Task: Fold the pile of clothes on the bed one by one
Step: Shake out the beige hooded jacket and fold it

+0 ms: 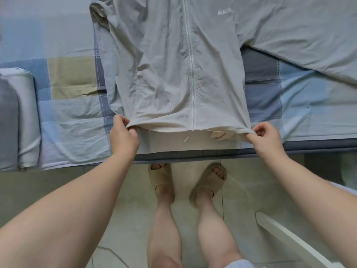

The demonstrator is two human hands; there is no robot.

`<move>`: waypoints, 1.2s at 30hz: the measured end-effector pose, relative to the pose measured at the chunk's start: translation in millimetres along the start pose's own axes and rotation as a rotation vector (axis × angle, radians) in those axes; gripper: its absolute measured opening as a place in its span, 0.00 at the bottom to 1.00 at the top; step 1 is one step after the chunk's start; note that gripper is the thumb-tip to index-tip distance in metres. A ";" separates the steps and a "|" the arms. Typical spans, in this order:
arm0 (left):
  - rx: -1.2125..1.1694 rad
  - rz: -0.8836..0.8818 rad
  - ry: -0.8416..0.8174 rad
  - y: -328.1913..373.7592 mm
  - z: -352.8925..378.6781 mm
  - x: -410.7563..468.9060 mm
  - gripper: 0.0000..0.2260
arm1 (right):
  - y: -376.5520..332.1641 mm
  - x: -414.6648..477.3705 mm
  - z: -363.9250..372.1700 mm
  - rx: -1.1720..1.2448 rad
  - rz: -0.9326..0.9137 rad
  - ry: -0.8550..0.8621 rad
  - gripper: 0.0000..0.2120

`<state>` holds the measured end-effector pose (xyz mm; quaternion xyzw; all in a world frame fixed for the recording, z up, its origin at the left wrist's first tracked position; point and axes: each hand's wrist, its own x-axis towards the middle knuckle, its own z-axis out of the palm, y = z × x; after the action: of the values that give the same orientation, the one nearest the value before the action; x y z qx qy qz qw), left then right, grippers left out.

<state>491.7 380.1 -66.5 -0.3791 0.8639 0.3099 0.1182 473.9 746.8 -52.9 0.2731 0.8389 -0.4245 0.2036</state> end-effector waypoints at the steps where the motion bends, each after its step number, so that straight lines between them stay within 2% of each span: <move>1: 0.015 -0.012 0.002 -4.3 -5.1 -1.4 0.06 | -0.6 -5.8 -4.1 -0.016 0.020 -0.036 0.11; 3: 0.042 -0.045 0.018 -12.4 -16.0 -4.3 0.09 | -0.4 -14.4 -13.1 -0.137 0.034 -0.047 0.08; 5: 0.080 -0.071 0.063 -20.1 -25.8 -7.6 0.12 | -0.1 -19.0 -23.8 -0.273 0.067 0.089 0.06; 8: 0.118 -0.154 0.108 -36.7 -41.2 -7.4 0.12 | 0.8 -22.6 -34.0 -0.142 0.221 0.281 0.13; 10: 0.141 -0.171 0.061 -53.5 -48.5 -3.3 0.12 | 0.4 -24.2 -35.2 -0.143 0.250 0.269 0.14; 12: 0.174 -0.122 -0.043 -64.4 -52.3 -3.7 0.09 | -6.8 -28.8 -32.3 -0.259 0.179 0.195 0.13; 13: 0.206 -0.069 -0.120 -65.9 -51.1 -6.3 0.09 | -11.8 -31.5 -30.2 -0.348 0.111 0.156 0.11; 16: 0.394 0.227 -0.323 -50.4 -38.4 -23.8 0.22 | -25.8 -44.4 -23.3 -0.444 -0.055 0.023 0.09; 18: 0.470 0.489 -0.366 -24.2 -21.6 -39.9 0.26 | -35.5 -54.7 -18.0 -0.389 -0.132 -0.023 0.09; 20: 0.431 0.705 -0.389 8.3 -0.2 -59.2 0.30 | -46.3 -66.1 -14.4 -0.338 -0.221 -0.055 0.08; 23: 0.330 0.854 -0.399 55.8 31.8 -86.5 0.36 | -61.4 -79.5 -11.4 -0.279 -0.320 -0.099 0.07; 25: 0.270 0.904 -0.366 79.5 46.8 -99.7 0.29 | -71.1 -85.1 -11.9 -0.238 -0.373 -0.106 0.07; 28: 0.165 0.935 -0.274 92.9 50.9 -101.0 0.08 | -82.6 -88.6 -17.7 -0.198 -0.439 -0.088 0.07; 31: 0.178 0.855 -0.302 92.9 33.7 -84.4 0.06 | -88.8 -85.4 -28.7 -0.230 -0.487 -0.015 0.07; 36: 0.289 0.766 -0.205 76.9 0.9 -41.5 0.05 | -86.1 -73.3 -46.4 -0.346 -0.540 0.142 0.08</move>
<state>464.1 444.8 -14.7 0.0226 0.9607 0.2432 0.1318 470.8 721.8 66.7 0.0312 0.9528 -0.2942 0.0683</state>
